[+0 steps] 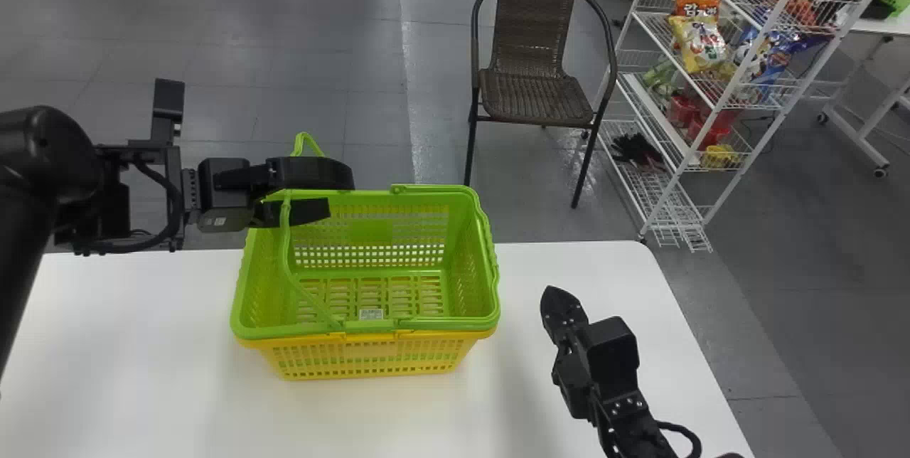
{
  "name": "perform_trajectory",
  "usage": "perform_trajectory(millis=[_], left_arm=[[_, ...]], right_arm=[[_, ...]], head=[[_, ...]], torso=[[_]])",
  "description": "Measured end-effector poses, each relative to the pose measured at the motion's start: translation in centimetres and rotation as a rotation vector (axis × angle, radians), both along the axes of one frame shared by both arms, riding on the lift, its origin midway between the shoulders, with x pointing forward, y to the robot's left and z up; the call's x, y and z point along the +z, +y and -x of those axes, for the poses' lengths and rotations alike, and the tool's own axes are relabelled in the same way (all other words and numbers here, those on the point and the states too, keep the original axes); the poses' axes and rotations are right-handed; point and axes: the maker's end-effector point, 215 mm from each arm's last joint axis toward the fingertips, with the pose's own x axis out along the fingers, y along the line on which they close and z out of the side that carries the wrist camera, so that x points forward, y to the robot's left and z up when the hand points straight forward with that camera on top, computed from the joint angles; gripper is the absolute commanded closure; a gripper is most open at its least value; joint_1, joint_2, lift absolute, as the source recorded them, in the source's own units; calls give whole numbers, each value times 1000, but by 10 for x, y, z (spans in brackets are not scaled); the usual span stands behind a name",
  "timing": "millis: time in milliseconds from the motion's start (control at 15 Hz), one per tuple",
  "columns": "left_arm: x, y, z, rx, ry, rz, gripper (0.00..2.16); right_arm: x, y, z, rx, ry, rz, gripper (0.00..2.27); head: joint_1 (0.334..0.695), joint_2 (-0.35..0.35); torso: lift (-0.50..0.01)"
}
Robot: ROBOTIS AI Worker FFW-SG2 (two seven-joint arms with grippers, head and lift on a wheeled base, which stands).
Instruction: Grasp handle with right gripper to insert into left gripper then lift and swing left to center
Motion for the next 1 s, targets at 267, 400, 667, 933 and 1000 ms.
perform_trajectory(millis=[267, 400, 667, 933, 1000], left_arm=[[-2, -4, 3, -11, 4, -4, 63], [-5, -5, 5, -14, 8, -6, 63], [-7, -5, 8, -15, 11, -3, 63], [-5, -7, 8, -20, 2, -1, 63], [-4, -8, 9, -22, 3, 1, 63]], right_arm=[[-7, 10, -18, 23, 22, 29, 2240], [-13, 13, -26, 35, 33, 43, 2240], [-17, 16, -38, 51, 40, 60, 2240], [-18, 22, -49, 64, 39, 66, 2240], [-18, 24, -51, 67, 39, 68, 2240]], head=[[695, -140], [695, -138], [695, -133], [695, -127], [695, -127]], torso=[[0], [0], [0], [0], [0]])
